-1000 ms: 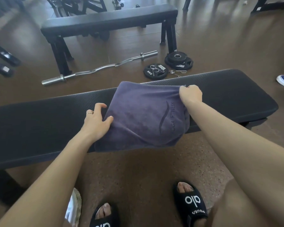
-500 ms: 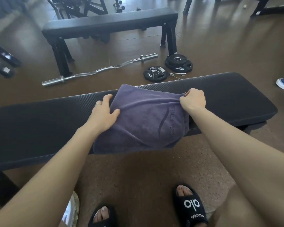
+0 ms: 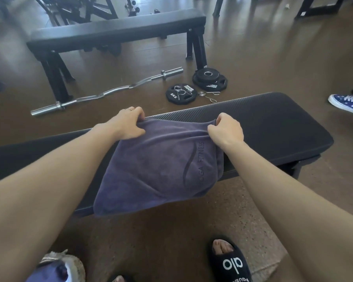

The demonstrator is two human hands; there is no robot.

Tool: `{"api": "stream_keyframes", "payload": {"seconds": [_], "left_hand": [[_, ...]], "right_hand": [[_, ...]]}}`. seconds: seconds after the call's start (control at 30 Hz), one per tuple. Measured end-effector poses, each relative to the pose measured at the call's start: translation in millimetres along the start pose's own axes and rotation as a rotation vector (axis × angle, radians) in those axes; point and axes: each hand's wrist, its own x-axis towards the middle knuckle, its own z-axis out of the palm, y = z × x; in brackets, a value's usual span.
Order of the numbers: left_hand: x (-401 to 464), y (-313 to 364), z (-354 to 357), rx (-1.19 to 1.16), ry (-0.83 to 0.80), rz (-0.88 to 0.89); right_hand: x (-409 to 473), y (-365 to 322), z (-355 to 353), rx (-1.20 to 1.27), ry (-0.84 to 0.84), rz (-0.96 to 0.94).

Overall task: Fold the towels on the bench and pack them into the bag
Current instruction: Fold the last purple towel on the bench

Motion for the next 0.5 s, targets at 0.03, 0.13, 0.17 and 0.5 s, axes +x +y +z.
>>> {"api": "stream_keyframes", "payload": {"seconds": [0.03,0.13,0.17,0.5], "left_hand": [[1,1,-4,0.026,0.027,0.006],[1,2,-13,0.139,0.057,0.045],[-1,0,-16,0.198,0.048,0.064],[-37,-15,-63,0.205,0.176,0.153]], "right_hand": [[0,-1,-3,0.039,0.007,-0.012],[-1,-3,-10,0.154,-0.006,-0.02],[-1,-3,-12,0.177,-0.013,-0.005],[-11,-10,-33,0.52,-0.029,0.196]]}}
